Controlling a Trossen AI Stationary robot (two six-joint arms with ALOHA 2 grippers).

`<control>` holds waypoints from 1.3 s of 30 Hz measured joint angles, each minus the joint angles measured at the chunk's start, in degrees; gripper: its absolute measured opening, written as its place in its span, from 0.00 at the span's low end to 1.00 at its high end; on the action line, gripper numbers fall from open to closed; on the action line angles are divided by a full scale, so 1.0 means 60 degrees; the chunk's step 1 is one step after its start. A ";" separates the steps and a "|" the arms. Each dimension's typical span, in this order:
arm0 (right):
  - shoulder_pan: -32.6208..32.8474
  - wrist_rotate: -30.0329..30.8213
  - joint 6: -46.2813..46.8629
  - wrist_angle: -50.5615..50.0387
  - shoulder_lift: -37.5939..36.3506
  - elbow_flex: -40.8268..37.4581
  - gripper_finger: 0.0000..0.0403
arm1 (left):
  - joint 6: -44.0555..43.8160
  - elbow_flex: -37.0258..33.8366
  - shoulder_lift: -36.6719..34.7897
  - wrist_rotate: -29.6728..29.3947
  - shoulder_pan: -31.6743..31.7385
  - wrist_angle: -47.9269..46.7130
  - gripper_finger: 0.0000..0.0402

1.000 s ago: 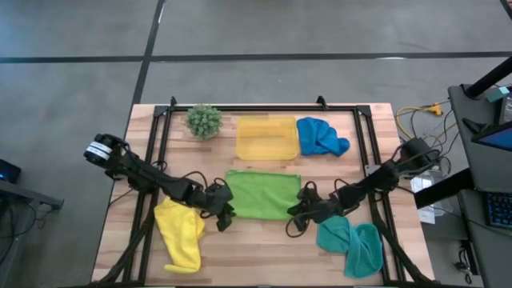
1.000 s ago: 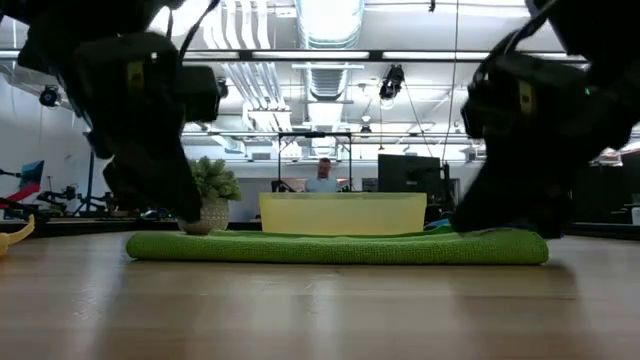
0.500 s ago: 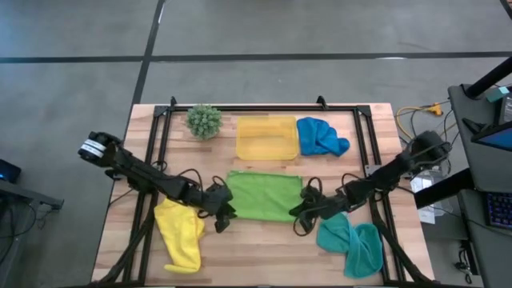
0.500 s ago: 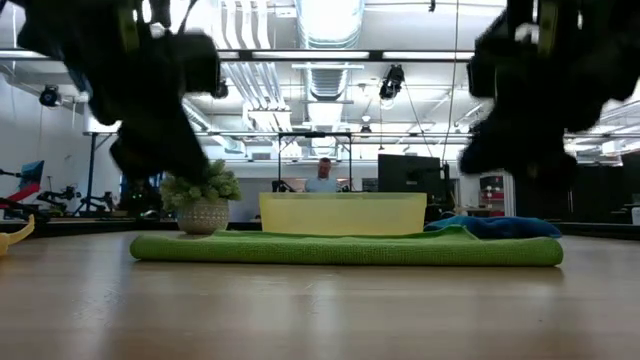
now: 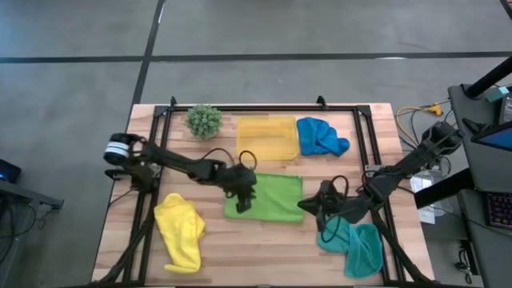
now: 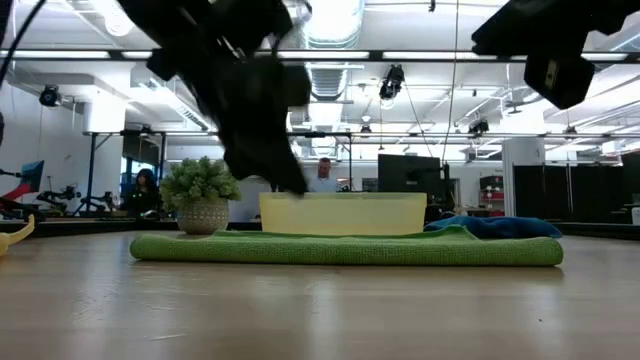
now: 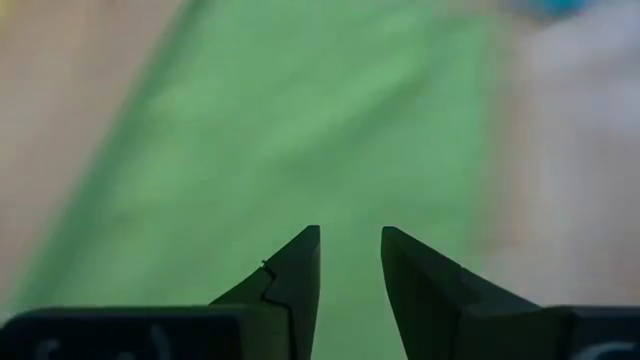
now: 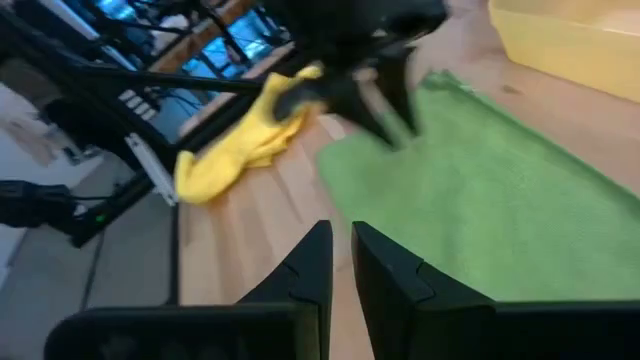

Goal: Fold microfiber towels
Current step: Fold the green towel

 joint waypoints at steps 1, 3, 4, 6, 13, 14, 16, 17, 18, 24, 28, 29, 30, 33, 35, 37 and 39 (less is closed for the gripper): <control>0.0061 -0.0001 0.0000 0.0011 -0.0003 0.0010 0.09 | 0.0042 0.0064 0.0064 -0.0448 0.0099 -0.0586 0.24; 0.0204 -0.0002 -0.0009 0.0002 0.0028 0.0017 0.09 | 0.0184 0.0084 0.0084 -0.1349 0.0221 -0.1433 0.22; 0.0240 -0.0004 -0.0009 0.0005 0.0049 0.0020 0.09 | 0.0234 0.0038 0.0051 -0.1706 0.0260 -0.1736 0.22; 0.0299 0.0024 0.0046 0.0005 0.0107 0.0020 0.09 | 0.0250 -0.0086 0.0013 -0.2017 0.0312 -0.2237 0.19; 0.0331 0.0073 -0.0070 -0.0008 0.0236 0.0020 0.10 | -0.0506 -0.0190 0.0332 -0.1149 -0.0088 -0.2522 0.11; 0.0331 0.0071 -0.0150 -0.0057 0.0229 0.0020 0.10 | -0.0853 -0.0167 0.0394 -0.1040 -0.0242 -0.2501 0.11; 0.0331 0.0060 -0.0294 -0.0148 0.0208 0.0020 0.10 | -0.1680 -0.0111 0.0529 -0.0929 -0.0620 -0.2450 0.10; 0.0331 0.0040 -0.0319 -0.0189 0.0198 0.0020 0.10 | -0.2088 -0.0092 0.0558 -0.0906 -0.0838 -0.2389 0.10; 0.0335 0.0019 -0.0353 -0.0285 0.0197 0.0020 0.10 | -0.2471 -0.0085 0.0568 -0.0845 -0.1072 -0.2286 0.10; 0.0338 -0.0258 -0.0395 -0.0980 0.0219 0.0018 0.10 | -0.4045 -0.0036 0.0614 -0.0459 -0.2355 -0.0891 0.10; 0.0335 -0.0257 -0.0691 -0.1116 0.0201 0.0012 0.10 | -0.4489 0.0153 0.0365 -0.1029 -0.2754 -0.0833 0.10; 0.0335 -0.0257 -0.0721 -0.1119 0.0201 0.0012 0.10 | -0.4479 0.0207 0.0264 -0.1306 -0.2812 -0.0808 0.10; 0.0335 -0.0258 -0.0732 -0.1120 0.0200 0.0012 0.10 | -0.4381 0.0253 0.0170 -0.1512 -0.2827 -0.0733 0.10; 0.0390 -0.0251 -0.0758 -0.1117 0.0143 0.0012 0.10 | -0.3755 0.0445 0.0053 -0.1424 -0.2667 -0.0147 0.10; 0.0448 -0.0228 -0.0759 -0.1103 0.0111 0.0012 0.10 | -0.3115 0.0686 0.0181 -0.1156 -0.2337 0.0391 0.10; 0.0547 -0.0228 -0.0753 -0.1099 0.0071 0.0012 0.10 | -0.2277 0.1116 0.0517 -0.0864 -0.1916 0.0745 0.10; 0.0652 -0.0221 -0.0750 -0.1009 -0.0004 0.0012 0.10 | -0.1389 0.1716 0.0971 -0.0655 -0.1451 0.0698 0.10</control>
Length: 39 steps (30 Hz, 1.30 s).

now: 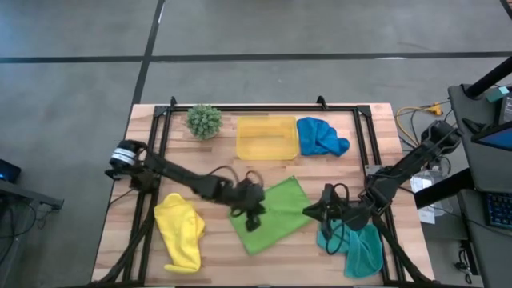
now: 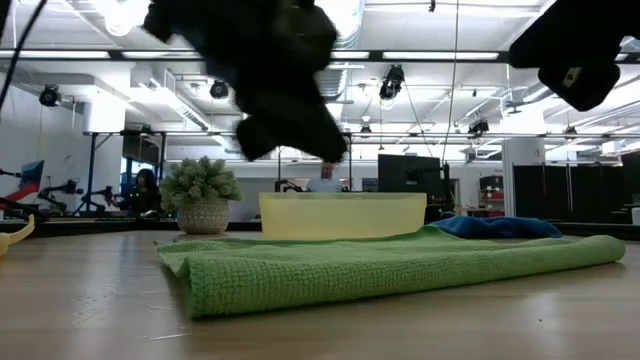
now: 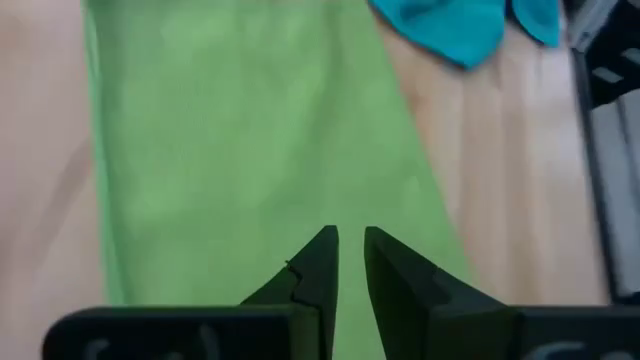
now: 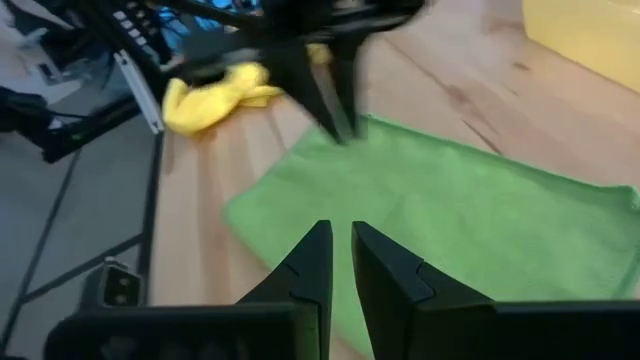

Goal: Fold microfiber towels
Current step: Fold the green towel

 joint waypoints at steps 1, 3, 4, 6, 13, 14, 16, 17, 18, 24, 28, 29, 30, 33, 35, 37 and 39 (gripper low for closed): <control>0.0081 0.0004 0.0000 0.0030 -0.0062 0.0000 0.10 | 0.0431 0.0336 0.0241 0.0030 0.0249 -0.0005 0.10; 0.0245 0.0018 0.0001 0.0045 -0.0194 0.0029 0.10 | 0.1172 0.1041 0.0771 0.0160 0.0739 0.0014 0.10; 0.0318 0.0030 0.0000 0.0045 -0.0245 0.0089 0.10 | 0.1473 0.1394 0.1072 0.0336 0.0970 0.0009 0.10; 0.0467 0.0040 -0.0039 0.0039 -0.0381 0.0187 0.10 | 0.1910 0.2112 0.1758 0.0835 0.1365 0.0062 0.10; 0.0810 0.0135 -0.0129 -0.0132 -0.0618 0.0684 0.10 | 0.2428 0.3895 0.3679 0.2108 0.2066 -0.0327 0.10; 0.0862 0.0231 -0.0153 -0.0280 -0.0620 0.0791 0.10 | 0.2437 0.4063 0.3815 0.2167 0.2097 -0.0452 0.10; 0.0938 0.0443 -0.0161 -0.0562 -0.0599 0.1005 0.10 | 0.2466 0.4236 0.3973 0.2181 0.2112 -0.0878 0.10; 0.0974 0.0550 -0.0174 -0.0715 -0.0596 0.1085 0.10 | 0.2464 0.4247 0.4019 0.2178 0.2120 -0.0918 0.10; 0.1005 0.0657 -0.0177 -0.0830 -0.0596 0.1135 0.10 | 0.2456 0.4242 0.4025 0.2157 0.2125 -0.1010 0.10; 0.1035 0.0820 -0.0155 -0.1381 -0.0595 0.1260 0.10 | 0.1549 0.4067 0.4007 0.1676 0.2127 -0.1714 0.10; 0.1035 0.0934 -0.0120 -0.1501 -0.0589 0.1239 0.10 | 0.0228 0.4083 0.3901 0.0653 0.2112 -0.3137 0.10; 0.1035 0.1059 -0.0116 -0.1534 -0.0589 0.1239 0.10 | -0.0103 0.4085 0.3834 0.0261 0.2099 -0.3598 0.10; 0.1035 0.1145 -0.0115 -0.1549 -0.0589 0.1239 0.10 | -0.0451 0.4084 0.3778 -0.0229 0.2060 -0.4181 0.10; 0.1035 0.1307 -0.0115 -0.1604 -0.0589 0.1239 0.10 | -0.1070 0.4033 0.3486 -0.1780 0.1827 -0.5389 0.10; 0.1035 0.1319 -0.0115 -0.1633 -0.0589 0.1238 0.10 | -0.1088 0.3958 0.3174 -0.2659 0.1616 -0.6109 0.10; 0.1035 0.1319 -0.0112 -0.1678 -0.0589 0.1235 0.10 | -0.0871 0.3912 0.2855 -0.3095 0.1365 -0.6491 0.10; 0.1035 0.1319 -0.0115 -0.1706 -0.0589 0.1232 0.10 | -0.0212 0.3801 0.2340 -0.2916 0.1088 -0.6452 0.10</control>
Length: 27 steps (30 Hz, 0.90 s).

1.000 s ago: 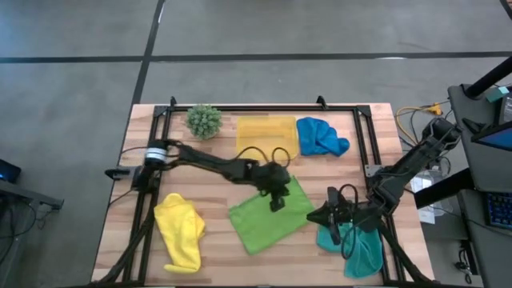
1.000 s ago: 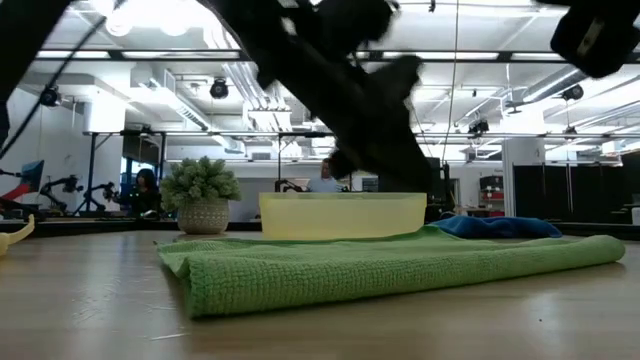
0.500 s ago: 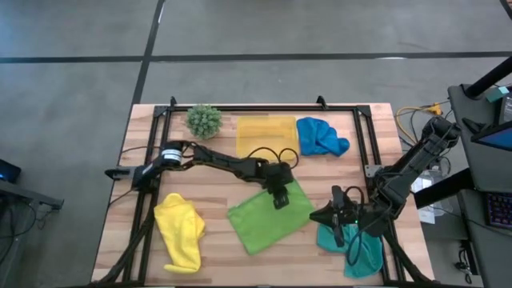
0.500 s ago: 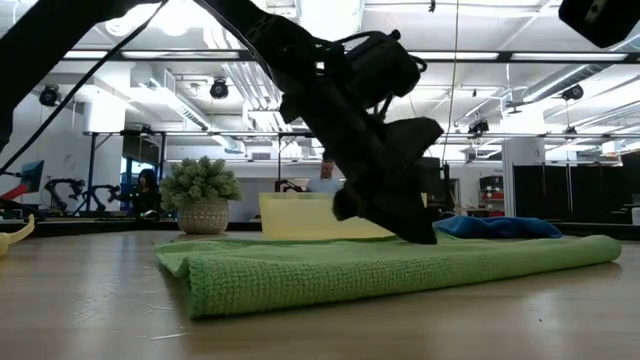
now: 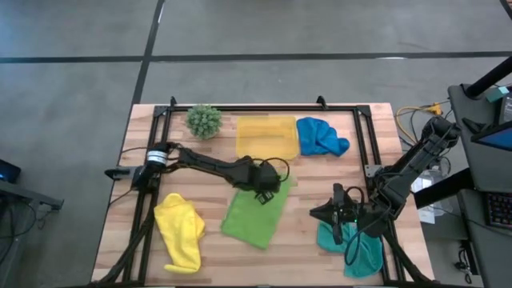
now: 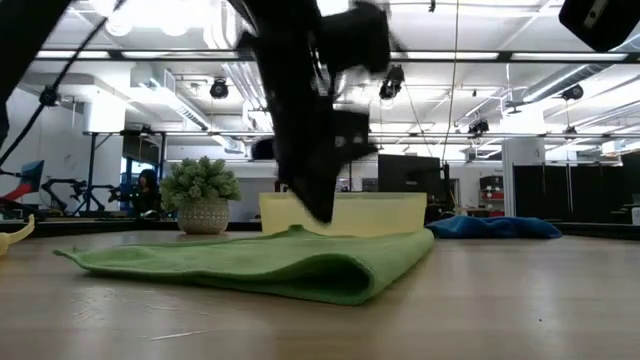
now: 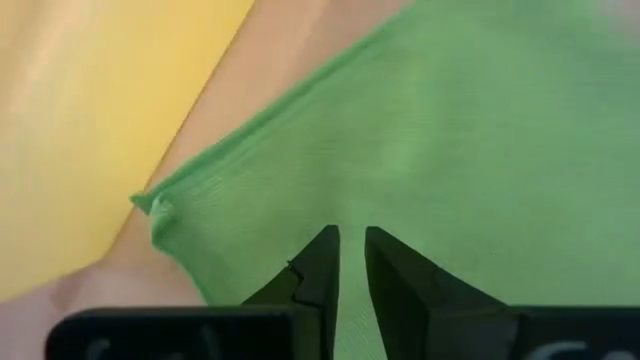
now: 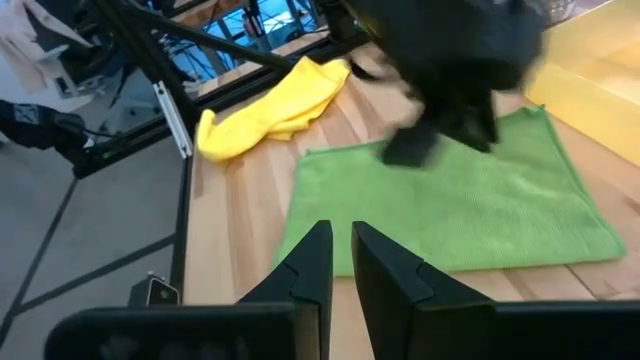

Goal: Fold microfiber towels
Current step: Fold the green towel

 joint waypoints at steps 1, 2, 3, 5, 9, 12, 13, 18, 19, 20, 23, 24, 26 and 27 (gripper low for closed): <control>0.0000 0.0007 0.0000 -0.0023 0.0000 0.0000 0.10 | 0.0442 -0.0073 -0.0223 0.0309 -0.0167 -0.0004 0.10; 0.0000 0.0007 -0.0003 -0.0055 0.0000 0.0000 0.10 | 0.0812 -0.0146 -0.0380 0.0571 -0.0374 0.0041 0.10; 0.0000 0.0023 -0.0010 -0.0080 0.0000 -0.0009 0.10 | 0.1073 -0.0277 -0.0514 0.0722 -0.0614 0.0105 0.10; 0.0000 0.0180 -0.0029 -0.0072 0.0000 -0.0041 0.10 | 0.1557 -0.0656 -0.0710 0.0985 -0.1152 0.0202 0.10; 0.0000 0.0251 -0.0029 -0.0074 0.0000 -0.0104 0.10 | 0.2860 -0.1348 -0.1026 0.2364 -0.2087 0.1327 0.10; 0.0000 0.0251 -0.0025 -0.0072 0.0053 -0.0135 0.10 | 0.2807 -0.1842 -0.0787 0.2480 -0.2597 0.1526 0.10; 0.0000 0.0248 -0.0023 -0.0070 0.0062 -0.0135 0.10 | 0.2595 -0.1999 -0.0638 0.2471 -0.2686 0.1479 0.10; 0.0004 0.0211 0.0080 -0.0059 0.0066 -0.0139 0.10 | 0.1593 -0.2140 -0.0331 0.2740 -0.2793 0.2587 0.10; 0.0018 0.0208 0.0080 -0.0038 0.0066 -0.0139 0.10 | 0.1525 -0.2148 -0.0289 0.2829 -0.2792 0.3127 0.10; 0.0018 0.0179 0.0083 -0.0034 0.0066 -0.0139 0.10 | 0.1420 -0.2150 -0.0225 0.2892 -0.2790 0.3675 0.10; 0.0020 -0.0026 0.0175 -0.0010 0.0066 -0.0139 0.10 | 0.1341 -0.2188 -0.0095 0.2938 -0.2759 0.5264 0.10; 0.0022 -0.0068 0.0210 -0.0006 0.0066 -0.0139 0.10 | 0.1339 -0.2144 -0.0040 0.2944 -0.2724 0.5760 0.10; 0.0029 -0.0127 0.0255 0.0010 0.0066 -0.0139 0.10 | 0.1330 -0.1969 -0.0020 0.2977 -0.2622 0.6241 0.10; 0.0043 -0.0159 0.0255 0.0030 0.0066 -0.0139 0.10 | 0.1333 -0.1864 -0.0021 0.2935 -0.2561 0.6260 0.10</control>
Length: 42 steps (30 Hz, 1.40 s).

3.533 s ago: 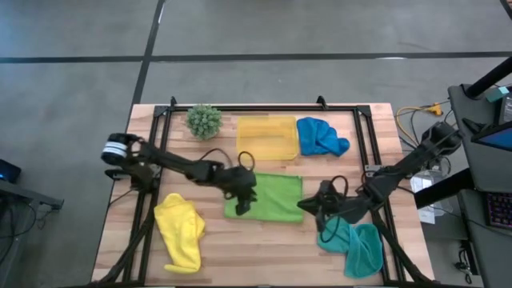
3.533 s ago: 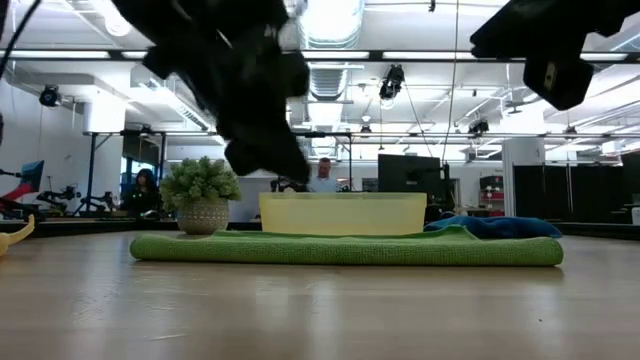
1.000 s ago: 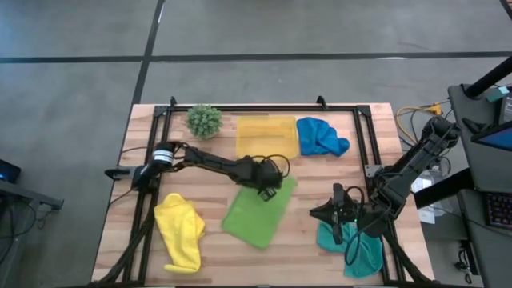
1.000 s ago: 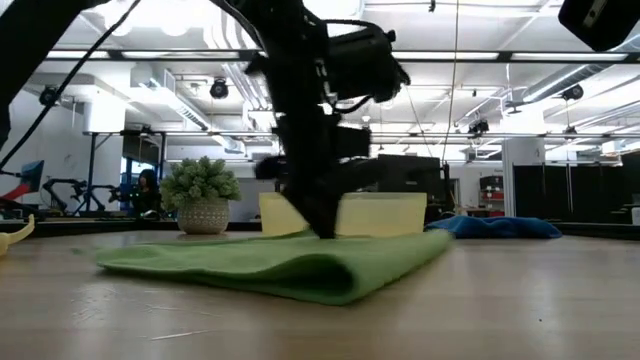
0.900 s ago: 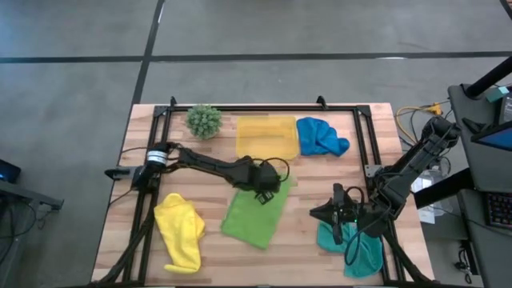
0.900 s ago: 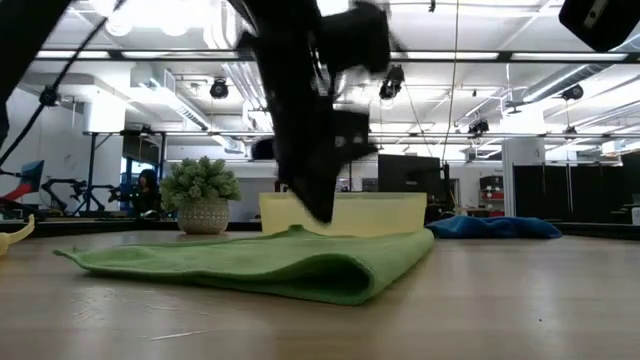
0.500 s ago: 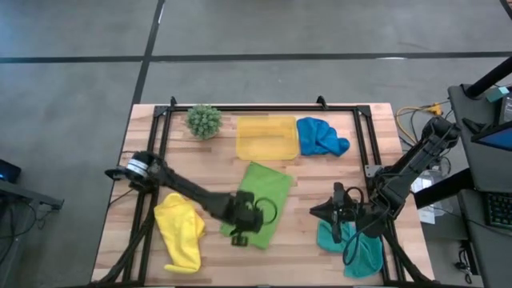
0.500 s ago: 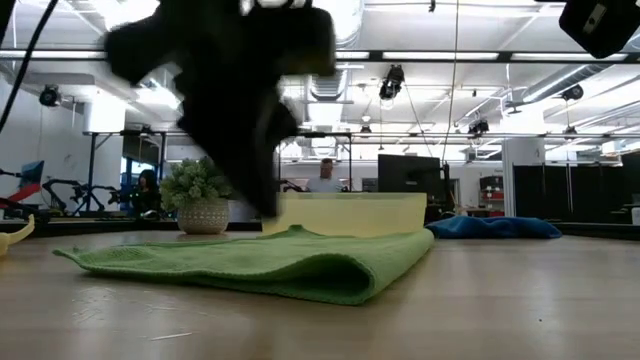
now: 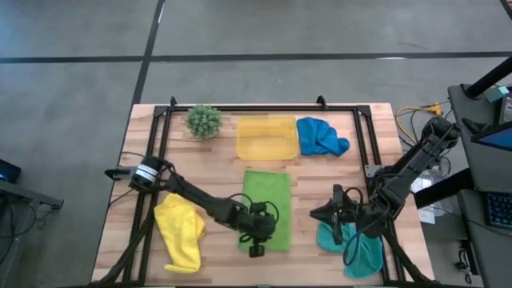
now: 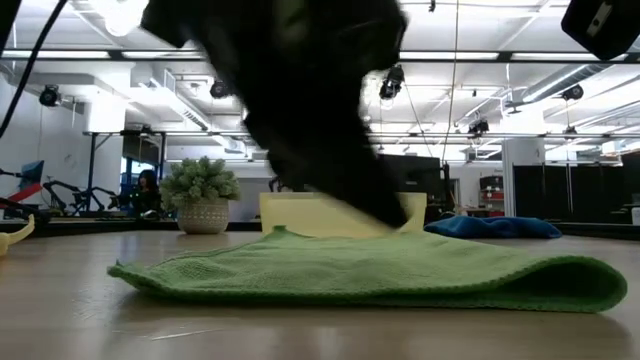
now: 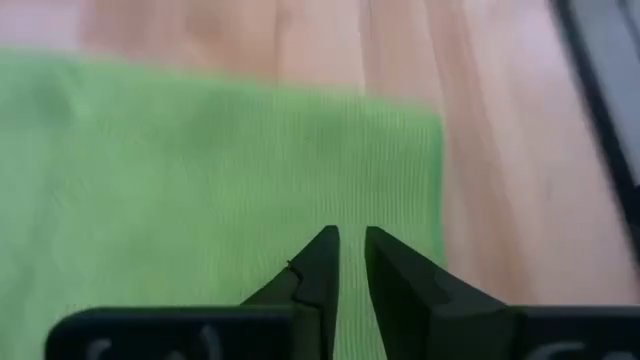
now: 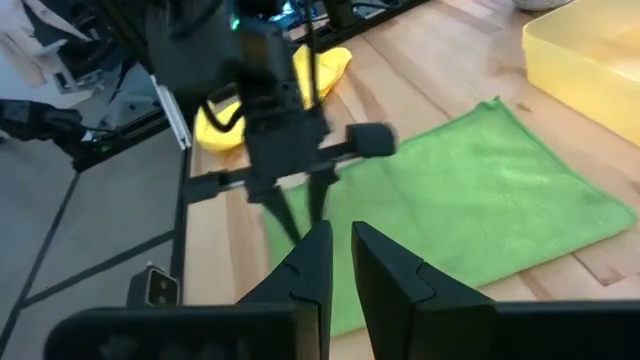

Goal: Fold microfiber towels
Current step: Fold the green towel

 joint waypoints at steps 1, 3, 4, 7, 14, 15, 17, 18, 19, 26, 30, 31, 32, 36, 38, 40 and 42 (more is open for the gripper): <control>0.0001 -0.0057 -0.0024 0.0056 0.0000 0.0000 0.10 | -0.0003 0.0071 -0.0020 -0.0067 0.0046 -0.0036 0.10; 0.0001 -0.0169 -0.0281 0.0211 0.0004 0.0000 0.10 | -0.0002 0.0078 -0.0181 -0.0254 0.0099 -0.0151 0.10; 0.0001 -0.0291 -0.0480 0.0364 0.0029 0.0000 0.10 | 0.0011 0.0052 -0.0324 -0.0288 0.0102 -0.0172 0.10; -0.0016 -0.0899 -0.1448 0.0629 0.0235 0.0004 0.09 | 0.0232 -0.0025 -0.0947 -0.0290 0.0013 -0.0724 0.10; -0.0546 -0.3408 -0.2982 0.1453 0.1354 0.0000 0.10 | 0.0575 -0.0753 -0.2099 -0.0652 -0.1119 -0.2951 0.10; -0.0621 -0.3612 -0.3046 0.1660 0.1525 0.0005 0.10 | 0.0616 -0.0891 -0.2304 -0.0669 -0.1310 -0.2958 0.10; -0.0684 -0.3710 -0.3179 0.1904 0.1850 0.0000 0.10 | 0.0660 -0.1160 -0.2603 -0.0665 -0.1681 -0.2853 0.10; -0.0745 -0.3726 -0.3278 0.2133 0.2004 0.0000 0.10 | 0.0806 -0.1312 -0.2695 -0.0663 -0.1846 -0.2986 0.10; -0.0796 -0.3735 -0.3369 0.2297 0.2154 0.0004 0.10 | 0.0994 -0.1448 -0.2748 -0.0645 -0.1963 -0.3112 0.10; -0.1230 -0.3789 -0.3088 0.3319 0.2874 0.0004 0.10 | 0.2946 -0.1721 -0.2822 -0.0662 -0.2232 -0.2975 0.15; -0.1383 -0.4189 -0.2525 0.3487 0.2943 0.0004 0.09 | 0.4557 -0.1731 -0.2604 -0.0764 -0.2148 -0.2922 0.25; -0.1384 -0.4201 -0.2409 0.3481 0.2921 0.0004 0.10 | 0.4910 -0.1731 -0.2531 -0.0775 -0.2112 -0.2917 0.28; -0.1384 -0.4205 -0.2360 0.3490 0.2898 0.0004 0.10 | 0.5200 -0.1731 -0.2472 -0.0782 -0.2086 -0.2909 0.30; -0.1376 -0.4212 -0.2293 0.3496 0.2773 0.0004 0.10 | 0.5943 -0.1731 -0.2211 -0.0740 -0.1915 -0.2880 0.39; -0.1380 -0.4211 -0.2174 0.3518 0.2733 0.0004 0.10 | 0.6246 -0.1727 -0.2099 -0.0468 -0.1830 -0.2858 0.41; -0.1380 -0.4212 -0.2125 0.3498 0.2721 0.0004 0.10 | 0.6527 -0.1727 -0.1972 -0.0364 -0.1794 -0.2873 0.42; -0.1380 -0.4212 -0.2102 0.3495 0.2703 0.0004 0.10 | 0.6741 -0.1727 -0.1829 -0.0348 -0.1728 -0.2823 0.42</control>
